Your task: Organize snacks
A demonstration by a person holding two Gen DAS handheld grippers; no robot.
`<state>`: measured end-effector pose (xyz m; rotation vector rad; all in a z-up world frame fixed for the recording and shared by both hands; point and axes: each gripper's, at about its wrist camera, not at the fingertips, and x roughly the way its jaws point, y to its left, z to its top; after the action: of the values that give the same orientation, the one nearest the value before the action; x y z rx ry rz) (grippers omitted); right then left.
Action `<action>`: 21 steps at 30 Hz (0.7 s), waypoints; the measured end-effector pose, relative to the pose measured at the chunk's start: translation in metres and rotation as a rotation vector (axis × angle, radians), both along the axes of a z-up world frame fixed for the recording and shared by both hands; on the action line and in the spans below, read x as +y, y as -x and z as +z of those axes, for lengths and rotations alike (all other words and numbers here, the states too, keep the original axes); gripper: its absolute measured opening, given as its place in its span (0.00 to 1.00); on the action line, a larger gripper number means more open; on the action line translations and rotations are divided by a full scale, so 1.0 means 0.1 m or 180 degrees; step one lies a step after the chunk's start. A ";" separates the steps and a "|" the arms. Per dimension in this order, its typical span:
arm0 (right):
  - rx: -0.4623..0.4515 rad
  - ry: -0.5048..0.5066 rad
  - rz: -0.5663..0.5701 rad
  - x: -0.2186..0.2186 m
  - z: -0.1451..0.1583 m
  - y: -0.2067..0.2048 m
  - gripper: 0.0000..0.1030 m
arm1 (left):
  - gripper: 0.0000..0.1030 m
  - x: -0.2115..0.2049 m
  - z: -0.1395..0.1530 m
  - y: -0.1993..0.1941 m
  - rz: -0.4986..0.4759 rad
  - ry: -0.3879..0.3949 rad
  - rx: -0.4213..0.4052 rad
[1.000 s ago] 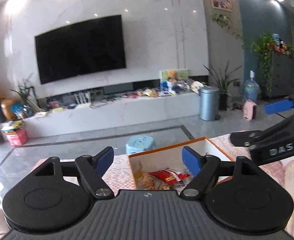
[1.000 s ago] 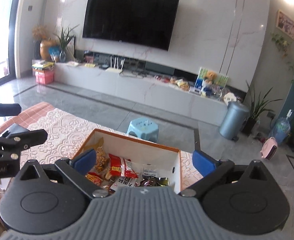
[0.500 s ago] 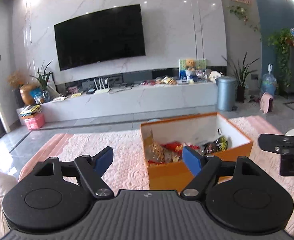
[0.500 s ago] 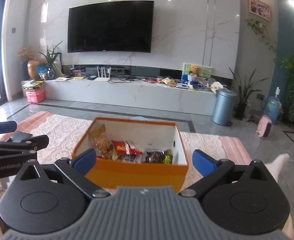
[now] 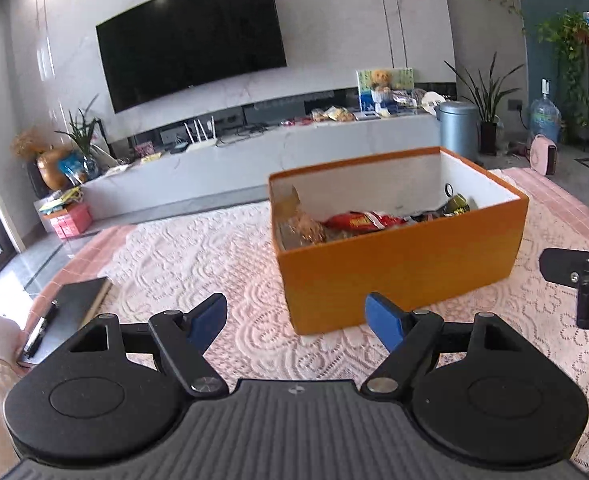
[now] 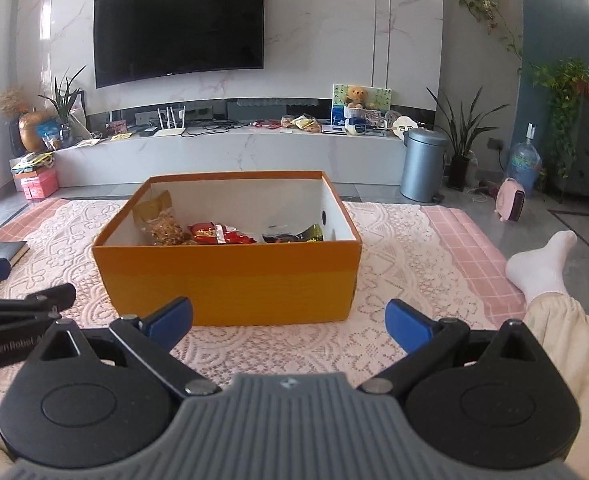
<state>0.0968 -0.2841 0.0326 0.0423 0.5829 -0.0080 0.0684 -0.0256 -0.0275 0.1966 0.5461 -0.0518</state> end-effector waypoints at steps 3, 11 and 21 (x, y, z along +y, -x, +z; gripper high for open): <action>0.0019 0.0091 0.0025 0.03 -0.08 -0.05 0.96 | 0.90 0.00 -0.05 -0.02 -0.0032 0.0016 0.0057; 0.0110 0.0136 0.0103 0.08 -0.18 -0.11 0.96 | 0.90 0.03 -0.11 -0.05 0.0003 0.0028 0.0196; 0.0070 0.0151 0.0124 0.11 -0.14 -0.06 0.96 | 0.90 0.04 -0.02 -0.02 0.0011 0.0061 0.0135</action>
<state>0.1028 -0.2734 0.0187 -0.0151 0.6053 0.0155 0.0702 -0.0219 -0.0293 0.1762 0.5879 -0.0579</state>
